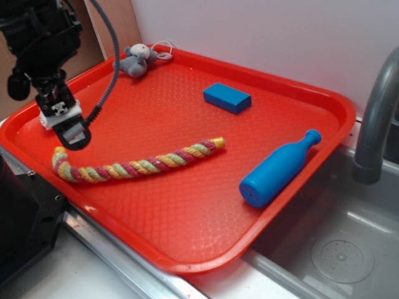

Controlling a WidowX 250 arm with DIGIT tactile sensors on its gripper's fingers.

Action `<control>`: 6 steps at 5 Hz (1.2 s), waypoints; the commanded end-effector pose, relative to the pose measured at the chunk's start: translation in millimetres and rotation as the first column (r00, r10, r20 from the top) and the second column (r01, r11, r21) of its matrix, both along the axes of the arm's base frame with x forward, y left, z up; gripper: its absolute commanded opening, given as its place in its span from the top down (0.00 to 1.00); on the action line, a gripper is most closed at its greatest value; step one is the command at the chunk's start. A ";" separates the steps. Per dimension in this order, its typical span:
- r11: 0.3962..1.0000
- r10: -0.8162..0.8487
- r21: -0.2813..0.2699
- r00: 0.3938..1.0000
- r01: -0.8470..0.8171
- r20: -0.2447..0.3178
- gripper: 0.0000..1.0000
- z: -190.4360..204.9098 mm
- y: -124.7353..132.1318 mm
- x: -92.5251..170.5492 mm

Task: Grab the multicolored rope.

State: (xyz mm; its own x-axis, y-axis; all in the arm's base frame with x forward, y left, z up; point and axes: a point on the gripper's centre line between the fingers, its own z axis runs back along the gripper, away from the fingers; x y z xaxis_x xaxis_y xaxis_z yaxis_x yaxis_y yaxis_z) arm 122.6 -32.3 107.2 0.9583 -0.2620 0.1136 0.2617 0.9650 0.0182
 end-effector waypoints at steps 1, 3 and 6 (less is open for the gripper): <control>1.000 0.011 -0.004 1.000 -0.011 0.011 0.00 3.6 -1.4 5.2; 0.998 -0.064 0.013 0.996 0.063 0.069 0.00 -28.5 -17.8 12.0; 0.993 -0.116 0.012 0.991 0.117 -0.068 0.00 -94.2 -17.9 42.6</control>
